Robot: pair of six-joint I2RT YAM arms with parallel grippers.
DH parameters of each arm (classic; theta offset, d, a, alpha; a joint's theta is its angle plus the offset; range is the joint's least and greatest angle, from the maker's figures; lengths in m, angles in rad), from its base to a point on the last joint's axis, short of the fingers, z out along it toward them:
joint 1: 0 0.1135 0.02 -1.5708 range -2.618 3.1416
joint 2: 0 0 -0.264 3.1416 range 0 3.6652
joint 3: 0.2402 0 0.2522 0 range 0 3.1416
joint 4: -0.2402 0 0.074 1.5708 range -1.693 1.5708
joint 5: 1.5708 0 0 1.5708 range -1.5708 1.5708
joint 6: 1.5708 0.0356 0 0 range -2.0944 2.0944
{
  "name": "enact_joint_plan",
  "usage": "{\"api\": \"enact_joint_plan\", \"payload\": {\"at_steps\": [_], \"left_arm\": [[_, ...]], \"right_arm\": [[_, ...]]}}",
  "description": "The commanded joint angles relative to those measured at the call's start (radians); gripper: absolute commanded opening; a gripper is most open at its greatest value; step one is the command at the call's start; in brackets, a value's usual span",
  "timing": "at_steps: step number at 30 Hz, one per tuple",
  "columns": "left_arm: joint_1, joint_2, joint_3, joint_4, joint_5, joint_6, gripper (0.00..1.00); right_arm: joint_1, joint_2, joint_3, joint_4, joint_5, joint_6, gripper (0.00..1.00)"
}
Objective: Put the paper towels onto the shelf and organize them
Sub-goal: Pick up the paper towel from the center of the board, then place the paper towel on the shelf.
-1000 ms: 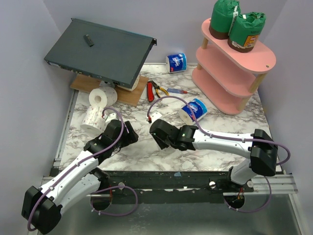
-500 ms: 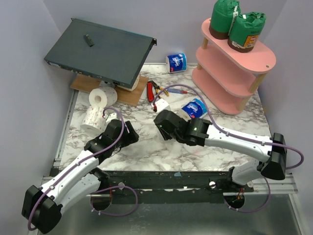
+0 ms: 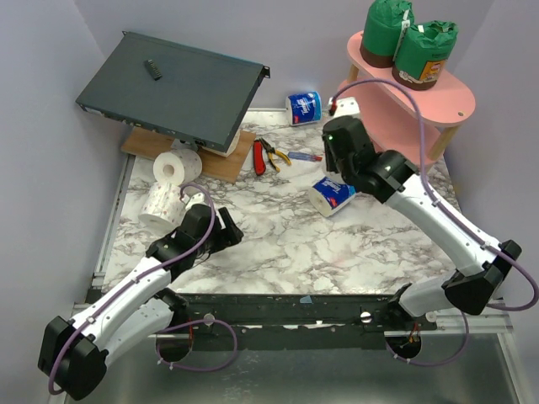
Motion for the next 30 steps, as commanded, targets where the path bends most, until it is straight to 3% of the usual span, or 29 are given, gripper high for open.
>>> {"api": "enact_joint_plan", "payload": {"at_steps": [1, 9, 30], "left_arm": [[0.006, 0.024, 0.039, 0.04, 0.061, 0.006, 0.79], [0.005, 0.061, 0.04, 0.086, 0.143, 0.023, 0.78], [0.006, 0.059, -0.004, 0.139, 0.187, 0.034, 0.78]], "right_arm": [[-0.097, 0.011, 0.082, 0.034, 0.065, -0.06, 0.33], [-0.248, 0.018, 0.045, 0.187, 0.081, -0.02, 0.33], [-0.353, 0.04, 0.069, 0.159, 0.12, -0.05, 0.33]]}}
